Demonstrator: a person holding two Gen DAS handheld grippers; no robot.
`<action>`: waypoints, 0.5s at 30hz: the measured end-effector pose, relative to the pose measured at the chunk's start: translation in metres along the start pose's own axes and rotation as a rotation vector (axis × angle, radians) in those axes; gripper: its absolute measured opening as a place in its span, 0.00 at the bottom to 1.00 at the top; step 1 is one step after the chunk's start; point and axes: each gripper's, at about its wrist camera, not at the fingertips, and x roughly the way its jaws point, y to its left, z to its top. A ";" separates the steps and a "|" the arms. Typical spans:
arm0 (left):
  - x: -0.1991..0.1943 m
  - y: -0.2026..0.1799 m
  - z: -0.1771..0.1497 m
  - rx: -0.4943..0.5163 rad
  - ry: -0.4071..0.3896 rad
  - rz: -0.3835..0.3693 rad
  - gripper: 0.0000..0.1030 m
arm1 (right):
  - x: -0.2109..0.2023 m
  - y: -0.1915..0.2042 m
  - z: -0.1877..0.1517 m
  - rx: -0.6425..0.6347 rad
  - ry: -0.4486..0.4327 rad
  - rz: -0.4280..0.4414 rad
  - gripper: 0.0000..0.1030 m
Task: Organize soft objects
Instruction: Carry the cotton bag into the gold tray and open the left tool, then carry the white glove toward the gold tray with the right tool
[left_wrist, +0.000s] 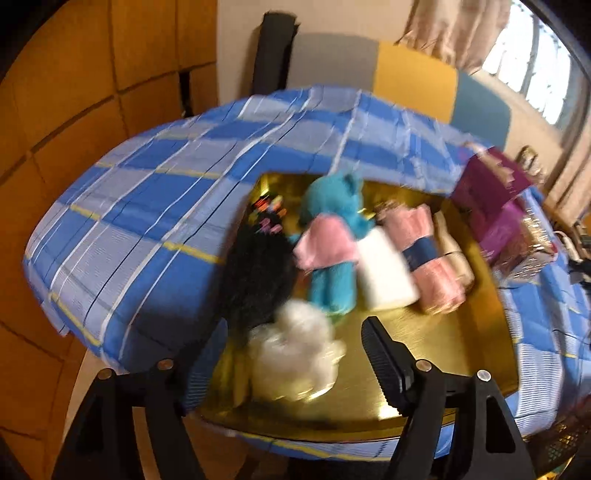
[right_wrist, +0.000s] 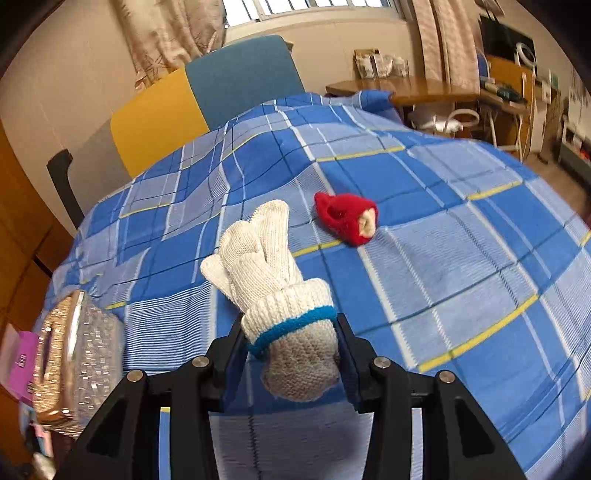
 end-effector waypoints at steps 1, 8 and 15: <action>0.000 -0.004 0.001 0.002 -0.009 -0.021 0.74 | -0.003 0.001 -0.002 0.014 0.011 0.009 0.43; 0.004 -0.035 0.006 0.003 -0.019 -0.153 0.80 | -0.037 0.021 -0.013 -0.023 0.009 0.049 0.43; -0.004 -0.039 0.009 -0.019 -0.060 -0.175 0.81 | -0.090 0.063 -0.018 -0.115 -0.029 0.106 0.43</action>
